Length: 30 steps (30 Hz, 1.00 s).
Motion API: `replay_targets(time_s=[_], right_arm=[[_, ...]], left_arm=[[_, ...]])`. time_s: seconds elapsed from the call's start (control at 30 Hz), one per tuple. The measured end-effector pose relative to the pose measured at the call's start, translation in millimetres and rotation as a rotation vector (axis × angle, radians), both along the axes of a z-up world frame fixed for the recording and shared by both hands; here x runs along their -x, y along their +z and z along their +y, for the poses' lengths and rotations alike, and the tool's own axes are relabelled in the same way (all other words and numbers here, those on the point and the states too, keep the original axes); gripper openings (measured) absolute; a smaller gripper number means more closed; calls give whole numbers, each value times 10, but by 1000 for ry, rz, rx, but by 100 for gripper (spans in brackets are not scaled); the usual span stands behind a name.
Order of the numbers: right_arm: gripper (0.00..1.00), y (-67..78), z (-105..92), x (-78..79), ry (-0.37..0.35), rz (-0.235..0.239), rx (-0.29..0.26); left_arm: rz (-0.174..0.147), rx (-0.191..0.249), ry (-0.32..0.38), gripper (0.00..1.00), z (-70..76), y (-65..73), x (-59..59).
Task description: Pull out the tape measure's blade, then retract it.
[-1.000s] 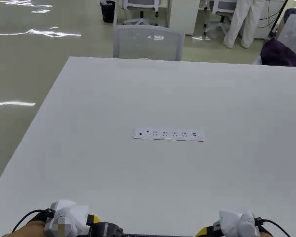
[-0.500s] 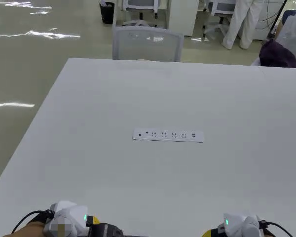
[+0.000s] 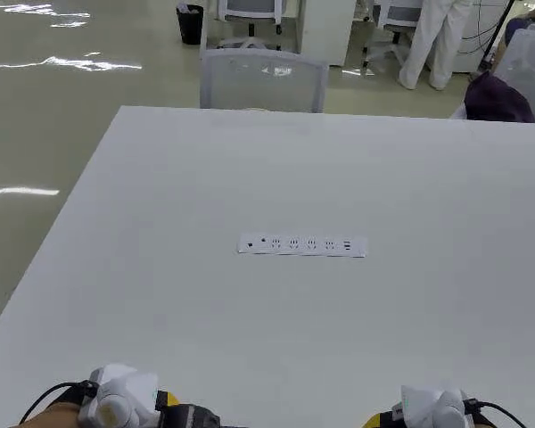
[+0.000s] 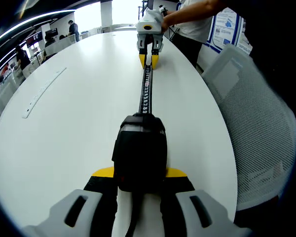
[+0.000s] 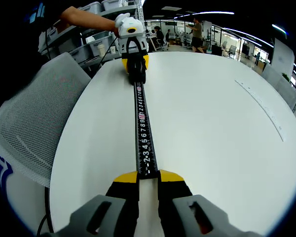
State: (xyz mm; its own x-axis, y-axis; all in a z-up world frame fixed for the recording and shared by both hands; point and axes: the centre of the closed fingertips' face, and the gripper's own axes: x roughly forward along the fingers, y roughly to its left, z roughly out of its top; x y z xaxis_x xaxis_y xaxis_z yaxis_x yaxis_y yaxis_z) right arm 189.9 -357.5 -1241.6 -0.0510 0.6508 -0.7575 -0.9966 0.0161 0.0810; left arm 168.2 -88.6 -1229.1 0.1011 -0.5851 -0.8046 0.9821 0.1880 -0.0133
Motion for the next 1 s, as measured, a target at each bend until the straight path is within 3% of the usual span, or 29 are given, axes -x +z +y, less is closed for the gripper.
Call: replay_targets(time_s=[0.33, 0.7, 1.0], right_arm=[[13, -9, 3, 8, 38, -47, 30], [14, 7, -6, 7, 15, -57, 49], [21, -17, -16, -16, -9, -65, 55]], left_arm=[[-4, -1, 9, 30, -10, 9, -6], [-10, -19, -13, 31, -16, -12, -7], [-34, -33, -8, 37, -35, -21, -52]])
